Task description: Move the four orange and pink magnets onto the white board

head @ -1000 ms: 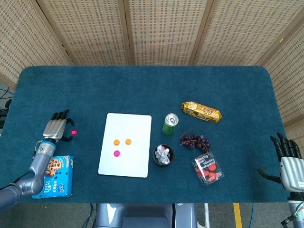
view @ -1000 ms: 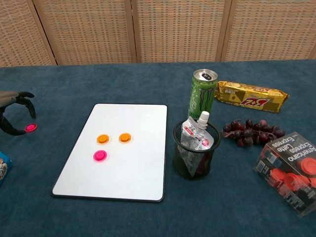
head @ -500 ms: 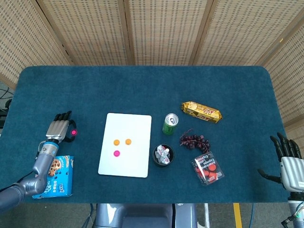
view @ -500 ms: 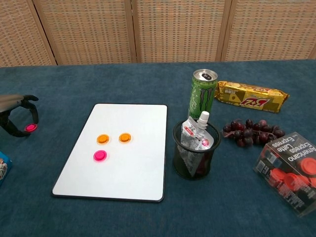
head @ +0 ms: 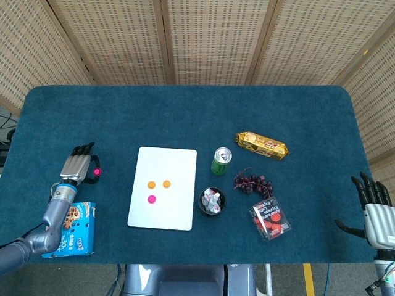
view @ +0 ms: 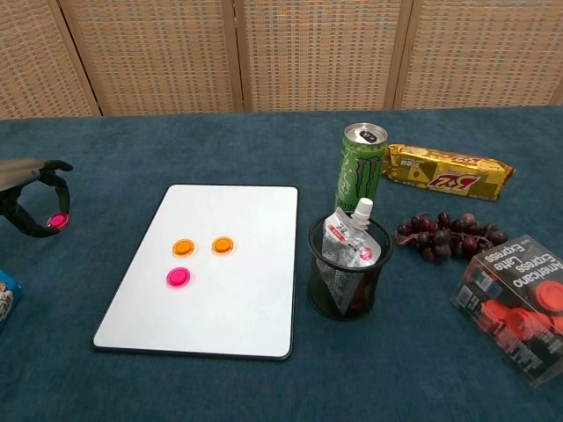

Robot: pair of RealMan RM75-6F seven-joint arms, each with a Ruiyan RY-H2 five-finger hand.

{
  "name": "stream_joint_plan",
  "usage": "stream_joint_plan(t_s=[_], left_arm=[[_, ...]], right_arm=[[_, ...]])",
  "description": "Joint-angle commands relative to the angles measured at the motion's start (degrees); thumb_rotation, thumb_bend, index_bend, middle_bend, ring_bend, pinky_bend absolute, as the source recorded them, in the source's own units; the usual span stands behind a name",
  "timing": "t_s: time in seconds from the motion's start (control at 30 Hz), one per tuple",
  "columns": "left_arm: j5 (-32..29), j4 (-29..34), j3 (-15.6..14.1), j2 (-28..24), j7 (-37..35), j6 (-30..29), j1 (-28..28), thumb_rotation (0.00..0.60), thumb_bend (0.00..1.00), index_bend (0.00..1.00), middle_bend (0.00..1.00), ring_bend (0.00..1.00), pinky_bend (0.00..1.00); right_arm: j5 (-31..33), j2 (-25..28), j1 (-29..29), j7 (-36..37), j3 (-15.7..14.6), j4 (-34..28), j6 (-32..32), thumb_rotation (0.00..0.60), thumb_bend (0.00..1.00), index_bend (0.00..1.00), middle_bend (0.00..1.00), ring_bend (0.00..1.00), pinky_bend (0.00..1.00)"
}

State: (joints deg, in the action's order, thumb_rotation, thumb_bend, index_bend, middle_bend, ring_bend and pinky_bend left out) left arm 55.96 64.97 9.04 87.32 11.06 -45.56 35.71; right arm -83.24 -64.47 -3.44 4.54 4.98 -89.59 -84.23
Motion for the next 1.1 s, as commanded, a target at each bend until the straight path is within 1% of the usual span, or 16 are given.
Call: stream_joint_plan(t_s=[0.03,0.1,0.2,0.27,0.37,0.47,0.63,0.93,1.1], left_arm=[[4.4,11.2,0.8,-4.7,-1.6,-3.4,-0.5,0.6,0.34,0.56,0.0,0.0,0.0],[7.6,17.8,0.2,-6.1,-0.9,-5.1,-0.4,0.6,0.34,0.56,0.0,0.0,0.0],[8.8,23.9,-0.5,-5.8,2.2,-5.8,0.6,0.6,0.34,0.56,0.0,0.0,0.0],[7.3,25.6,-0.7,-3.8,6.1,-6.0,1.8,0.6,0.33,0.56,0.0,0.0,0.0],[3.0,26.5,-0.4,-0.1,10.7,-5.9,3.6,0.6,0.34,0.56,0.0,0.0,0.0],[-0.2,26.4,-0.4,3.5,15.0,-6.6,5.3,0.6,0.34,0.56,0.0,0.0,0.0],[-3.5,25.0,-0.2,7.2,18.3,-8.0,7.0,0.6,0.33,0.56,0.0,0.0,0.0],[-7.3,22.3,-0.3,10.6,21.8,-10.2,8.5,0.6,0.33,0.56,0.0,0.0,0.0],[-8.8,21.0,-0.3,11.7,22.2,-9.7,9.1,0.6,0.33,0.56,0.0,0.0,0.0]], right_arm=[[0.0,0.0,0.0,0.0,0.0,0.0,0.0,0.6,0.08,0.0,0.0,0.0,0.0],[-0.1,0.0,0.0,0.1,0.0,0.0,0.0,0.6,0.08,0.0,0.0,0.0,0.0],[-0.2,0.0,0.0,0.1,-0.1,0.0,0.0,0.6,0.08,0.0,0.0,0.0,0.0],[-0.1,0.1,0.0,0.2,-0.1,0.0,0.0,0.6,0.08,0.0,0.0,0.0,0.0],[-0.1,0.1,0.1,0.5,-0.1,0.1,-0.1,0.6,0.08,0.0,0.0,0.0,0.0],[-0.1,0.1,0.1,0.9,-0.1,0.3,-0.1,0.6,0.09,0.0,0.0,0.0,0.0],[-0.3,0.2,0.2,1.4,-0.2,0.5,-0.1,0.6,0.09,0.0,0.0,0.0,0.0],[-0.5,0.2,0.1,1.7,-0.2,0.7,-0.1,0.6,0.09,0.0,0.0,0.0,0.0],[-0.5,0.3,0.1,1.7,-0.2,0.7,0.0,0.6,0.09,0.0,0.0,0.0,0.0]])
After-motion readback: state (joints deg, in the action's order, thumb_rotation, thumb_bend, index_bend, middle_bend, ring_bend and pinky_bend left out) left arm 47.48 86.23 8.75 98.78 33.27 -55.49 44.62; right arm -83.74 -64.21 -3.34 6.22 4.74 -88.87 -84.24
